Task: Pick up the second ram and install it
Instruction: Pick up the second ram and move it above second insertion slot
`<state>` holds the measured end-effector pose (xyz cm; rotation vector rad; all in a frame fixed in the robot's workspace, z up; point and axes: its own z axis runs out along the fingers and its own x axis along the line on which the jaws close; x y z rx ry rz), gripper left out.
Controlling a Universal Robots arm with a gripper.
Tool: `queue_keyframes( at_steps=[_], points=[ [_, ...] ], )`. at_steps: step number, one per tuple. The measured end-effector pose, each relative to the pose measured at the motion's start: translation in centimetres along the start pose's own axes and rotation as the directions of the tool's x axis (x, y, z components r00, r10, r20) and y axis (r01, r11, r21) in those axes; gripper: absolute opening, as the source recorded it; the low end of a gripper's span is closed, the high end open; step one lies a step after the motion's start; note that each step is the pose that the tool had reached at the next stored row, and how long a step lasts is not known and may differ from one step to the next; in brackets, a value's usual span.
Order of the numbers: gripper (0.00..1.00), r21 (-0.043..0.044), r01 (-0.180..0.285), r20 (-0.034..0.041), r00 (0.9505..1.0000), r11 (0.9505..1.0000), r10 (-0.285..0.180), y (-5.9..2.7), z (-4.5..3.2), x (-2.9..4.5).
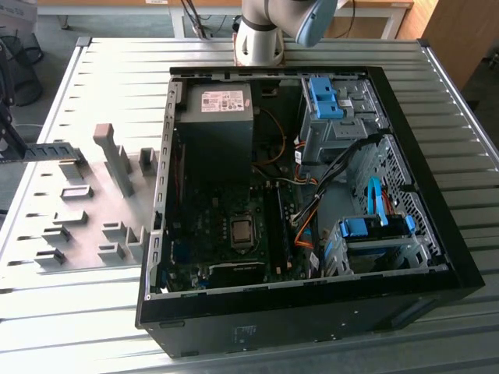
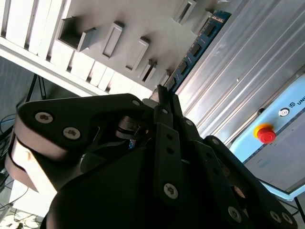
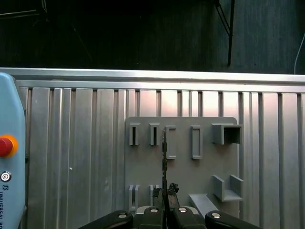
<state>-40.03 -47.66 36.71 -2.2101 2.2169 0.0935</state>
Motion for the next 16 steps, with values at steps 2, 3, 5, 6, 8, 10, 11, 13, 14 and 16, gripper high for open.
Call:
queue_keyframes(
  at_steps=[2,3,5,6,8,10,11,13,14,16],
  points=[
    [0.14,0.0000,0.000,0.0000,1.0000,1.0000,0.000,0.01,-0.26,-0.02],
    [0.14,0.0000,0.000,0.0000,1.0000,1.0000,0.000,0.01,-0.38,-0.03],
    [0.14,-0.0001,0.000,0.0000,1.0000,1.0000,0.000,0.02,-0.63,-0.05],
    [0.14,0.0000,0.000,0.0000,1.0000,1.0000,0.000,0.03,-0.74,-0.06],
    [0.14,0.0000,0.000,0.0000,1.0000,1.0000,0.000,0.04,-0.98,-0.07],
    [0.14,0.0000,0.000,0.0000,1.0000,1.0000,0.000,0.05,-1.22,-0.09],
    [0.14,0.0000,0.000,0.0000,1.0000,1.0000,0.000,0.05,-1.32,-0.10],
    [0.14,-0.0001,0.000,-0.0001,1.0000,1.0000,0.000,0.06,-1.51,-0.12],
    [0.14,0.0000,0.000,0.0000,1.0000,1.0000,0.000,0.06,-1.59,-0.12],
    [0.14,0.0000,0.000,0.0000,1.0000,1.0000,0.000,0.07,-1.75,-0.14]
  ],
)
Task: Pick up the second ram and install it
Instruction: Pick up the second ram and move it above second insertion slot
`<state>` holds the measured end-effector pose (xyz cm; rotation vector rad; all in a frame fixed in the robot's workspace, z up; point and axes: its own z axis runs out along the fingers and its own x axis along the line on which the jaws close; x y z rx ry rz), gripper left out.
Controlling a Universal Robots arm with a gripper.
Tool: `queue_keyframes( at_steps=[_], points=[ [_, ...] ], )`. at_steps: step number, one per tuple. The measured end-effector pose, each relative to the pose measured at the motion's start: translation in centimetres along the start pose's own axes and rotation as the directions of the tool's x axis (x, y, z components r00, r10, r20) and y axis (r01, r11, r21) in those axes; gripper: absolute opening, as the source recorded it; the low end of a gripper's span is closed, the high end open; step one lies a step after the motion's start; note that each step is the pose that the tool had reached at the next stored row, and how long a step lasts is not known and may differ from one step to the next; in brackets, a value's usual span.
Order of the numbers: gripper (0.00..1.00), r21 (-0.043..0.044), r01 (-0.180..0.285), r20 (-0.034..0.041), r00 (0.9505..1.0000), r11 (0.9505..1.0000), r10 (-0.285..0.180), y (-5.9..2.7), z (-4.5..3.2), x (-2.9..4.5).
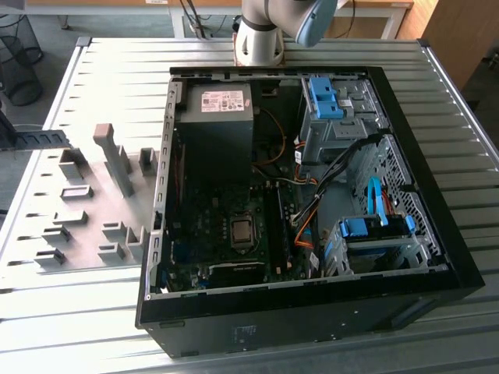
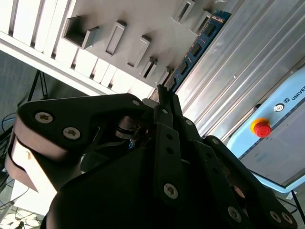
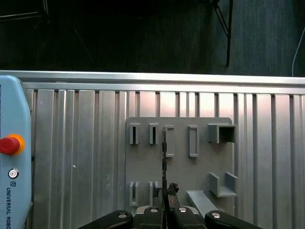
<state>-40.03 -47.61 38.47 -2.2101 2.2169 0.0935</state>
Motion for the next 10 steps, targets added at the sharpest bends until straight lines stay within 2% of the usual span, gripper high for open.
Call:
queue_keyframes(
  at_steps=[10],
  points=[
    [0.14,-0.0001,0.000,0.0000,1.0000,1.0000,0.000,0.02,-0.64,-0.08]
  ],
)
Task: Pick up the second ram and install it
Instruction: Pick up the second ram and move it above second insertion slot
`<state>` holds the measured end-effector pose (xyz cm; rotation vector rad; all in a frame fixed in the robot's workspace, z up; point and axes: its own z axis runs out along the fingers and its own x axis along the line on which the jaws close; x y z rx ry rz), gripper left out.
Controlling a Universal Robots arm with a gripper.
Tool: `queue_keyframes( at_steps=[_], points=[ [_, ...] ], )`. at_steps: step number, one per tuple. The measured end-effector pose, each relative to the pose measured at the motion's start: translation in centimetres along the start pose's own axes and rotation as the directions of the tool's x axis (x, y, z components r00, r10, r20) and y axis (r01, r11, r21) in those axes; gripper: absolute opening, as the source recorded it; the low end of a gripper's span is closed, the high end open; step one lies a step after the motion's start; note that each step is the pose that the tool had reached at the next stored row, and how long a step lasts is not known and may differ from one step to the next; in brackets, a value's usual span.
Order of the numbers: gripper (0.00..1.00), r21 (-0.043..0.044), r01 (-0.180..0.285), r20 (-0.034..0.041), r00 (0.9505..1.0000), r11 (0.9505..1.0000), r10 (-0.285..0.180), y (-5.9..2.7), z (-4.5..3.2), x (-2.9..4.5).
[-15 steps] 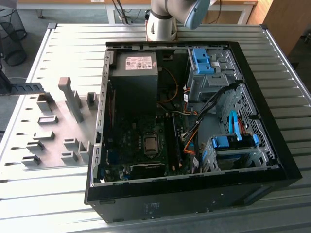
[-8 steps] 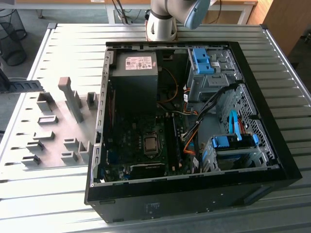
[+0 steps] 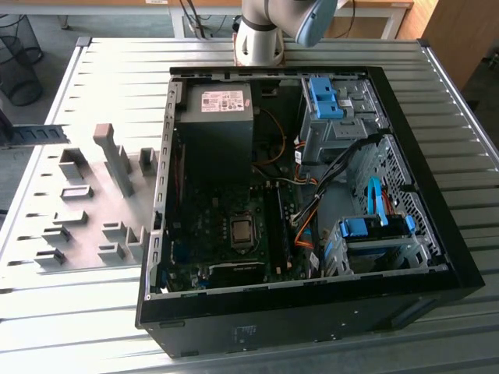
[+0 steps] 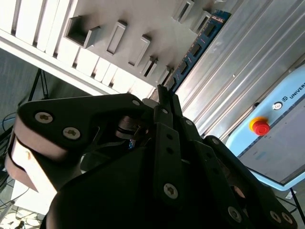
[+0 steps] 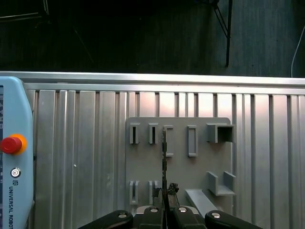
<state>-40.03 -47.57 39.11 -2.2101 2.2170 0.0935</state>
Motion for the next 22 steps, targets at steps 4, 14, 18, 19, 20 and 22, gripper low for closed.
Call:
queue_keyframes(
  at_steps=[4,14,18,19,20,22],
  points=[
    [0.14,0.0000,0.000,0.0000,1.0000,1.0000,0.000,0.01,-0.24,-0.03],
    [0.14,0.0000,0.000,-0.0001,1.0000,1.0000,0.000,0.03,-1.02,-0.10],
    [0.14,0.0001,0.000,0.0000,1.0000,1.0000,0.000,0.05,-1.40,-0.13],
    [0.14,0.0000,0.000,0.0000,1.0000,1.0000,0.000,0.05,-1.48,-0.14],
    [0.14,0.0001,0.000,0.0000,1.0000,1.0000,0.000,0.05,-1.55,-0.14],
    [0.14,0.0001,0.000,0.0000,1.0000,1.0000,0.000,0.06,-1.69,-0.15]
  ],
)
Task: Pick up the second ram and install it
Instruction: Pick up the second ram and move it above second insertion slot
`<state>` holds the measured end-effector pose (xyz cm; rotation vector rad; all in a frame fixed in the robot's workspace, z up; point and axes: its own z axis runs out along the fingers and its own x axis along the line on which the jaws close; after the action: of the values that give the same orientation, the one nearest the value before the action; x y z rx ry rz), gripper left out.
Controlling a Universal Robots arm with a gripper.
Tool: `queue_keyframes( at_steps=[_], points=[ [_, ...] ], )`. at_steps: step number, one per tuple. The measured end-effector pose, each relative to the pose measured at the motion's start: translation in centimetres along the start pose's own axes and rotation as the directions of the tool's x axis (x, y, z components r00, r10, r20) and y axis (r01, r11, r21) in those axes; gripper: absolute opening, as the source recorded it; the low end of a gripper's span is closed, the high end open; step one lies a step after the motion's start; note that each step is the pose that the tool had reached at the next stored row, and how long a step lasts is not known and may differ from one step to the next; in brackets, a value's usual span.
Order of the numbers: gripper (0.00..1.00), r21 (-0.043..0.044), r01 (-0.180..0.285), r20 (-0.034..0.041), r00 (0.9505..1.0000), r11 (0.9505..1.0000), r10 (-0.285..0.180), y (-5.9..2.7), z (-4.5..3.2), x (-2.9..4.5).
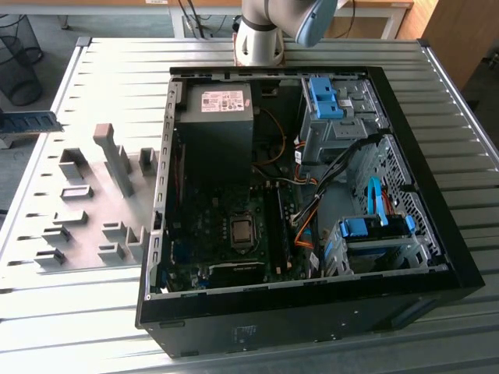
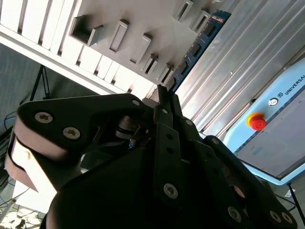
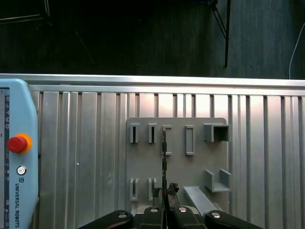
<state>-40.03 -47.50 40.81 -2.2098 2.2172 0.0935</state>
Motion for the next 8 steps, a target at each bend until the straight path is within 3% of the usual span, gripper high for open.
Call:
queue_keyframes(
  at_steps=[8],
  points=[
    [0.14,-0.0001,0.000,-0.0001,1.0000,1.0000,0.000,-0.01,-0.12,-0.01]
  ],
)
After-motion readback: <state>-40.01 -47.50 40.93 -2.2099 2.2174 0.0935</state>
